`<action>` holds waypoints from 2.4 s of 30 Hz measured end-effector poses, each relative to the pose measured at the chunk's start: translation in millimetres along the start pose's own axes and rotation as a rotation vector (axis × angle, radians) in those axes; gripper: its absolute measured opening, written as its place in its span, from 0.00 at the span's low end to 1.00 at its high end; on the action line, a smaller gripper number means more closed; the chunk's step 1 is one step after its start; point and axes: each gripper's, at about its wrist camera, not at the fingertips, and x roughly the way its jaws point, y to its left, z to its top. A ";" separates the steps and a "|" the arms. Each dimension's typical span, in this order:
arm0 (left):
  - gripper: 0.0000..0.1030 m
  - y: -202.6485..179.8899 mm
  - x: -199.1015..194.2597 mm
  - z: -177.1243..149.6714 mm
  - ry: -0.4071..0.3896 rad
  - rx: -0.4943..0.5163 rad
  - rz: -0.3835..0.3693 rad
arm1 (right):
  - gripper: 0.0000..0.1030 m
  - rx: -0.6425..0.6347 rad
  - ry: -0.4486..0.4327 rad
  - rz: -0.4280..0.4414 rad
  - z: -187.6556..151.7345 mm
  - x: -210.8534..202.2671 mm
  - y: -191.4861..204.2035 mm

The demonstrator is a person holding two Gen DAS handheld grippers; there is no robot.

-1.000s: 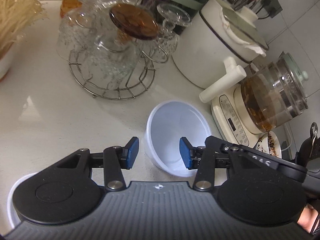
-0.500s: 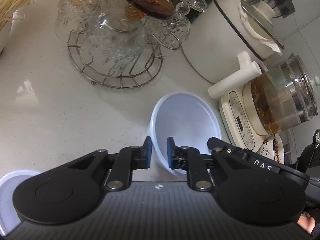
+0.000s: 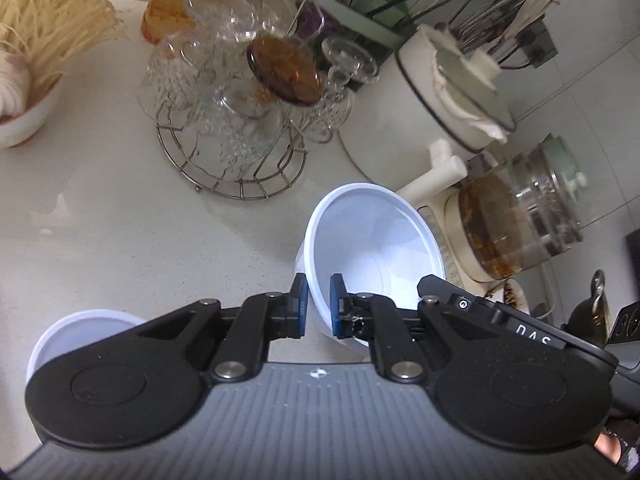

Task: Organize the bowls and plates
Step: 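Close both grippers on the rim of the second translucent bowl, then carry the second bowl with both grippers and lower it into the first bowl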

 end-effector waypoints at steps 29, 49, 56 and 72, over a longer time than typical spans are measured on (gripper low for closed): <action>0.13 44.7 -137.6 3.7 -0.080 0.074 0.026 | 0.13 -0.003 -0.078 0.098 -27.1 -40.1 106.6; 0.13 105.2 -152.0 -28.2 0.005 0.021 0.108 | 0.13 -0.056 0.058 0.062 -74.0 -13.4 149.5; 0.13 103.9 -133.3 -39.1 0.068 0.054 0.125 | 0.14 -0.043 0.098 0.008 -85.4 -7.8 140.9; 0.14 98.0 -111.9 -48.1 0.149 0.089 0.159 | 0.16 -0.020 0.164 -0.013 -97.6 2.0 123.6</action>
